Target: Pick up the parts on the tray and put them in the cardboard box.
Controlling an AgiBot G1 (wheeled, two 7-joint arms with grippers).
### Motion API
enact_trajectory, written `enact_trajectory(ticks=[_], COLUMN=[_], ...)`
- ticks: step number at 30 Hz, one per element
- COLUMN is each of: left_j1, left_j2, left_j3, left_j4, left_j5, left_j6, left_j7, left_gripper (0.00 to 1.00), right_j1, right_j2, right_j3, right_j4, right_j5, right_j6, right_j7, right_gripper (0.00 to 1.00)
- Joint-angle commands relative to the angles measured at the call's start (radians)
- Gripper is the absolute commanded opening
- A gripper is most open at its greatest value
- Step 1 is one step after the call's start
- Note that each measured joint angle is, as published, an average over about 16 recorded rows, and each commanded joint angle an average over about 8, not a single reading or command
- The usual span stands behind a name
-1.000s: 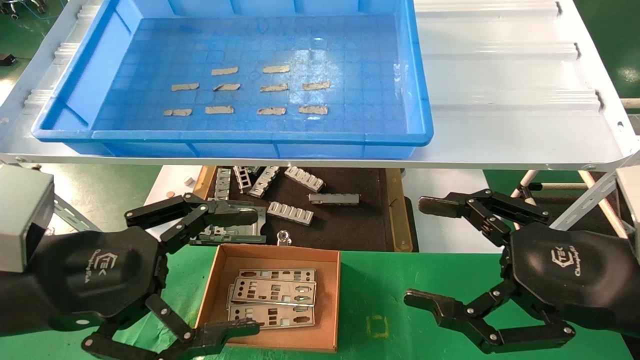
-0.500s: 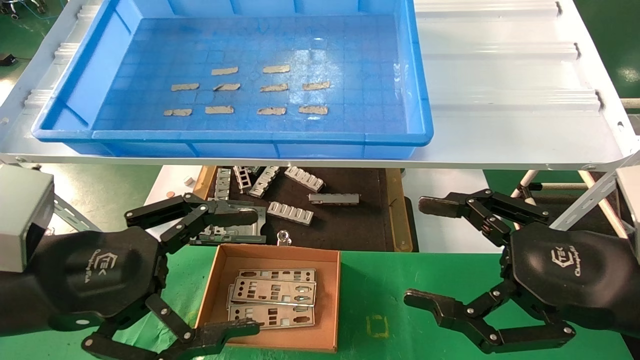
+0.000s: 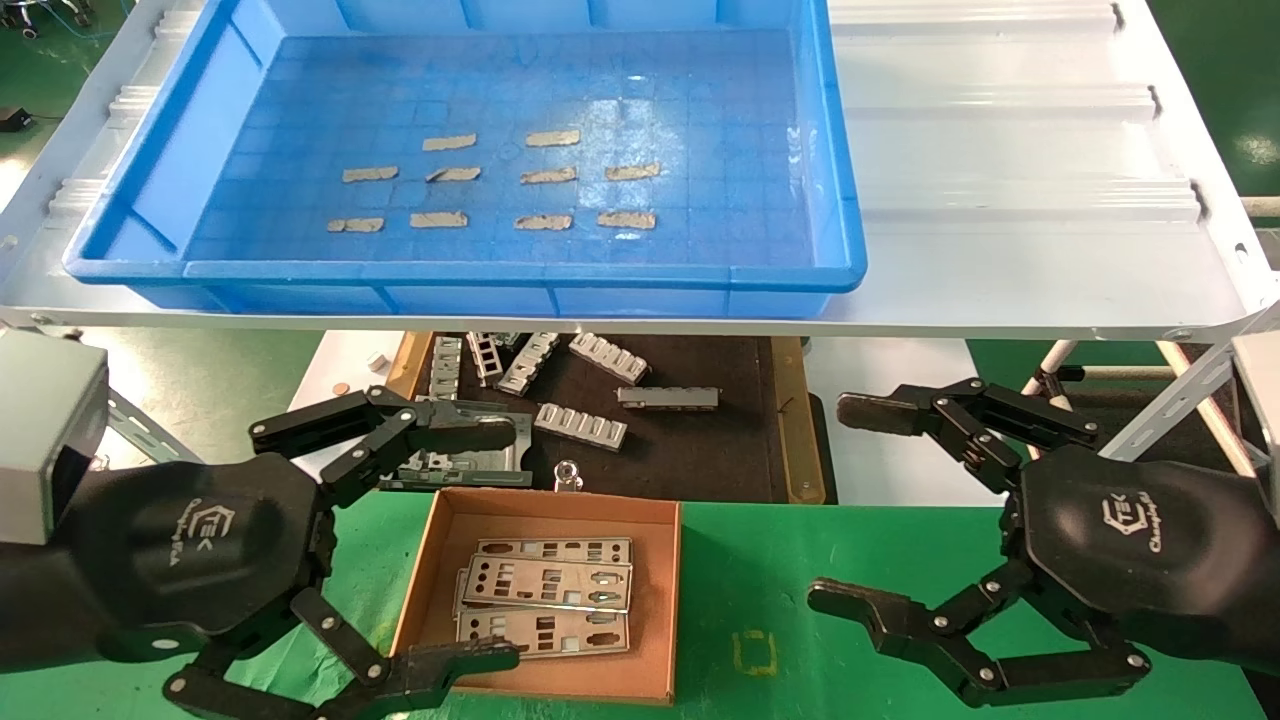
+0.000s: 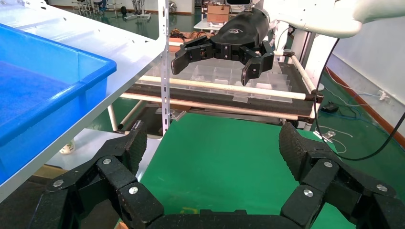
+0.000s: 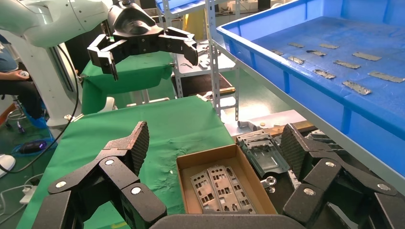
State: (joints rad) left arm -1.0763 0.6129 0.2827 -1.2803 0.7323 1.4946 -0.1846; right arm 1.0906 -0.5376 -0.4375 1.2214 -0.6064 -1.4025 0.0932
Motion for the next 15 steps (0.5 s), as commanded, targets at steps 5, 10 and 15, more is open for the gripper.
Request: enact_trajectory(ticks=[5,10,15], left_j1=[0.0,0.0,0.0], left_j2=[0.0,0.0,0.0], left_j3=[0.0,0.0,0.0], left_j4=[0.0,0.0,0.0], left_j5=[0.0,0.0,0.0], left_j6=[0.0,0.0,0.0], left_j7=[0.0,0.0,0.0], left_gripper=[1.0,1.0,1.0], right_j1=[0.0,0.0,0.0], right_j2=[0.0,0.0,0.0], right_j3=[0.0,0.0,0.0], right_j4=[0.0,0.0,0.0], right_j5=[0.0,0.0,0.0], right_j6=[0.0,0.0,0.0], right_j7=[0.0,0.0,0.0], right_gripper=[1.0,1.0,1.0])
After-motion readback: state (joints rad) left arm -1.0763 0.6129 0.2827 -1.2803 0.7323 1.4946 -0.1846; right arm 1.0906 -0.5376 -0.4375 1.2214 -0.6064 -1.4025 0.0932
